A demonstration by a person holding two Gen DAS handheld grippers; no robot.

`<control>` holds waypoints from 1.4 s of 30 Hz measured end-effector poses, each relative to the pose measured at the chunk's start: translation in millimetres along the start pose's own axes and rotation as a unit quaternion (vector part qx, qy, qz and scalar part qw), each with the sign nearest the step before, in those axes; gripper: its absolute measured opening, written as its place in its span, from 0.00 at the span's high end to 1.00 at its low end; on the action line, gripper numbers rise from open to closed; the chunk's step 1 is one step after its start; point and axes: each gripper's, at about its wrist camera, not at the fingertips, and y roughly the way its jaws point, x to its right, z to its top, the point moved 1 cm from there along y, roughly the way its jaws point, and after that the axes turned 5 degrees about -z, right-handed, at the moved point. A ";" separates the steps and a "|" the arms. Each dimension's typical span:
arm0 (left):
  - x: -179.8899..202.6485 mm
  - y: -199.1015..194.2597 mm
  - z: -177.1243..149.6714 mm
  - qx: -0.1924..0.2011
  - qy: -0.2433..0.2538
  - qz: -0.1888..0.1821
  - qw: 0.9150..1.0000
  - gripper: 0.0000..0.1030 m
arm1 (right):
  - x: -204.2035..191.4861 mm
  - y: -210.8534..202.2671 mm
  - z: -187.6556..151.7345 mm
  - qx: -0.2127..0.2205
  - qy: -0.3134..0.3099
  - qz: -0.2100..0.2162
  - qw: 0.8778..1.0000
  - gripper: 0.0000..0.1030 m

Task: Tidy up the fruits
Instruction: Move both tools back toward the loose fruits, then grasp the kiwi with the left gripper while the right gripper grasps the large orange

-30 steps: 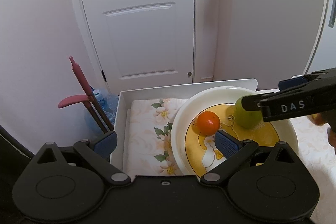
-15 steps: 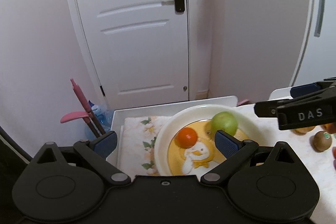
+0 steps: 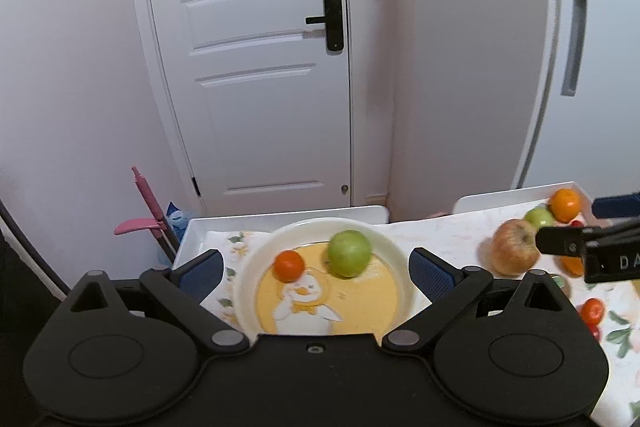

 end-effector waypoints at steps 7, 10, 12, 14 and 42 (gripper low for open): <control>48.2 -11.4 -6.3 -0.001 -0.005 0.000 1.000 0.02 | 56.2 -14.8 -22.1 -0.002 -0.008 -0.016 1.000 0.00; 70.7 -10.6 -11.9 -0.007 -0.009 -0.003 1.000 0.01 | 83.6 -15.7 -32.3 -0.004 -0.011 -0.020 1.000 0.00; 84.9 -7.1 -15.6 -0.011 -0.009 -0.004 1.000 0.01 | 101.2 -14.8 -37.7 -0.008 -0.013 -0.021 1.000 0.00; 99.6 -1.8 -18.5 -0.014 -0.007 -0.007 1.000 0.01 | 117.1 -11.6 -42.3 -0.010 -0.012 -0.019 1.000 0.00; 234.7 132.7 -53.3 -0.100 0.021 -0.086 0.991 0.07 | 209.0 100.4 -73.4 -0.048 -0.029 0.053 0.997 0.01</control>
